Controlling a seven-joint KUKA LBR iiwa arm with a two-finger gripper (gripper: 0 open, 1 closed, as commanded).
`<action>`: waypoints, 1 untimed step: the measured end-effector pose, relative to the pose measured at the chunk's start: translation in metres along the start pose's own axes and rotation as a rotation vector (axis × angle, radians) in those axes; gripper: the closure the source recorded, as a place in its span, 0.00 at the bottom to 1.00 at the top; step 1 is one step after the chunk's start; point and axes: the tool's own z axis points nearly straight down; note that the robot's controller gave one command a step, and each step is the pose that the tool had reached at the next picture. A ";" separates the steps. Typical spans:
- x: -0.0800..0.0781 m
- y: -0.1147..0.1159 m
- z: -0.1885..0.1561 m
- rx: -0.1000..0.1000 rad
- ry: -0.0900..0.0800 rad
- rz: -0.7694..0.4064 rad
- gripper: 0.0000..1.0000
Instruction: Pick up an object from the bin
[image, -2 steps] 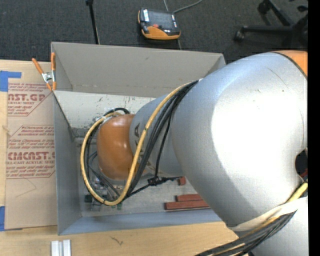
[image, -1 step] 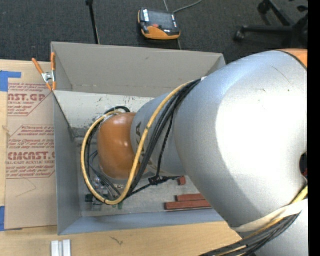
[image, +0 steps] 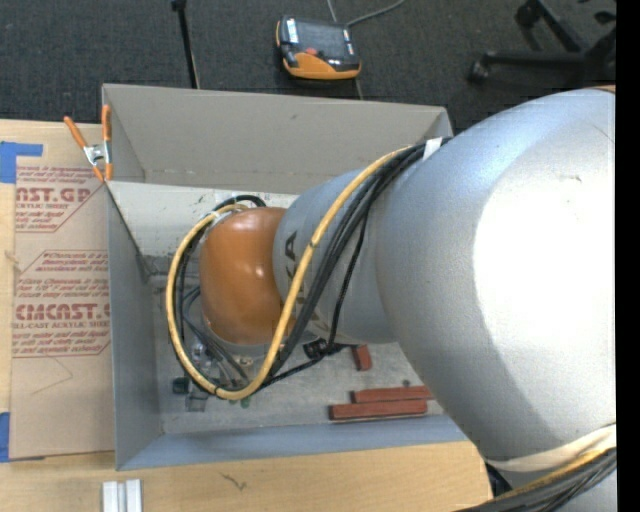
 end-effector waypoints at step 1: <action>0.000 0.000 0.005 -0.001 -0.002 0.000 1.00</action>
Offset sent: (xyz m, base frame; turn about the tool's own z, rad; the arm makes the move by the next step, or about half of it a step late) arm 0.0000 0.0000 0.0487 0.0000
